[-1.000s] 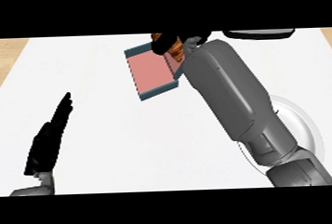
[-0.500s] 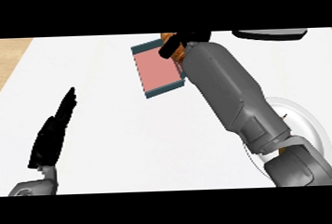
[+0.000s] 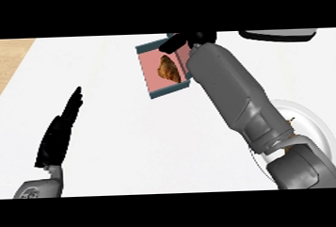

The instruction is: Pick the croissant from the plate and place it in the cardboard box

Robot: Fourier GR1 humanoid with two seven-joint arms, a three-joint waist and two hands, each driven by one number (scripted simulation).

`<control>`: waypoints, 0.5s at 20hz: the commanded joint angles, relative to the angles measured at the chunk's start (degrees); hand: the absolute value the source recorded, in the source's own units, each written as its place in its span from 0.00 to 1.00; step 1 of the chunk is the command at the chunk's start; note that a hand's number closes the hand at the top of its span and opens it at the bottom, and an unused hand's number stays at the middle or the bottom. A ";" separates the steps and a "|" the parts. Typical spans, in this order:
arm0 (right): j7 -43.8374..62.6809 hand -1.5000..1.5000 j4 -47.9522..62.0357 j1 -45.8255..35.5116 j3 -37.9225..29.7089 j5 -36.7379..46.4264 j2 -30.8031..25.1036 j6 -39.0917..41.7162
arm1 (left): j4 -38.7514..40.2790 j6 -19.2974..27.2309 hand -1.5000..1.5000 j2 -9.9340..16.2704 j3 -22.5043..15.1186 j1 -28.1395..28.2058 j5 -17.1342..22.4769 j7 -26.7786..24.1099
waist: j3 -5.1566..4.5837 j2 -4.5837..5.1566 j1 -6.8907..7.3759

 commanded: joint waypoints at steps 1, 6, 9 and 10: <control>-5.24 0.00 -2.65 1.18 -4.74 -3.82 0.00 -8.54 | -0.99 -0.04 0.50 1.10 1.58 -0.41 0.56 1.52 | 0.10 -0.35 -1.43; -12.63 0.00 -5.80 1.95 -11.28 -10.56 -0.29 -12.39 | -1.24 -0.70 0.50 1.57 1.95 1.08 1.12 0.46 | 0.10 -0.58 -1.83; -17.85 0.00 -8.47 3.40 -15.22 -14.65 -0.58 -14.23 | -0.90 0.27 0.50 0.80 1.71 2.73 0.51 -0.76 | 0.08 -0.88 -2.67; -21.92 0.00 -9.35 7.05 -16.24 -16.18 -1.21 -12.89 | 0.37 1.66 0.50 0.09 1.80 2.61 -0.22 -1.76 | 0.08 -0.96 -3.58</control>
